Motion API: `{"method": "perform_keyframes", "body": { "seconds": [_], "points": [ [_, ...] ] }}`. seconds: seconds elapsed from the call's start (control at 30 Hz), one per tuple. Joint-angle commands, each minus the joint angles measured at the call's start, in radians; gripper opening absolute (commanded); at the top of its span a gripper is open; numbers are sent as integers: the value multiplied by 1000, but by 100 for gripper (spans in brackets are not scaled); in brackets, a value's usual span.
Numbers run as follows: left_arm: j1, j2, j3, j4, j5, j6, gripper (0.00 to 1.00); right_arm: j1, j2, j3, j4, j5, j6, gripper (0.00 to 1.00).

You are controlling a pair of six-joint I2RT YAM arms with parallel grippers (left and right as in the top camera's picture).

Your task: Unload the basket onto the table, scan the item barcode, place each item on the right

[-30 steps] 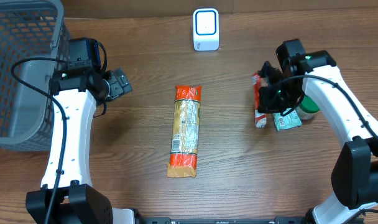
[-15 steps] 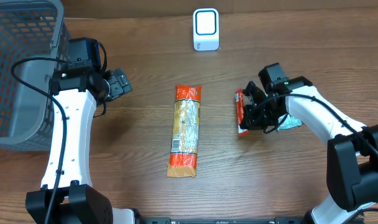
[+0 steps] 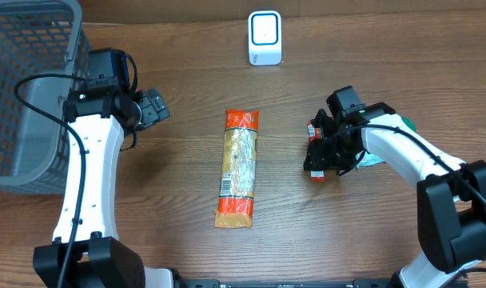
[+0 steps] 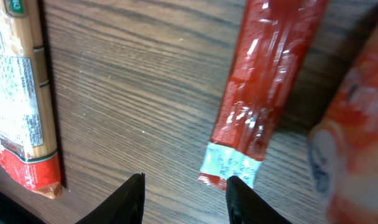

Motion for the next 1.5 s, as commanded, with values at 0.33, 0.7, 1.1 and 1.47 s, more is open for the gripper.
{"method": "perform_keyframes", "body": {
  "seconds": [0.33,0.7,1.1,1.47],
  "points": [
    [0,7,-4,0,-2,11,100,95,-100,119,65,18,206,48],
    [0,7,-4,0,-2,11,100,336,-69,109,236,187,301,75],
    [0,7,-4,0,-2,11,100,379,8,109,294,204,407,58],
    [0,7,-4,0,-2,11,100,484,117,109,431,341,492,73]
  ]
}}
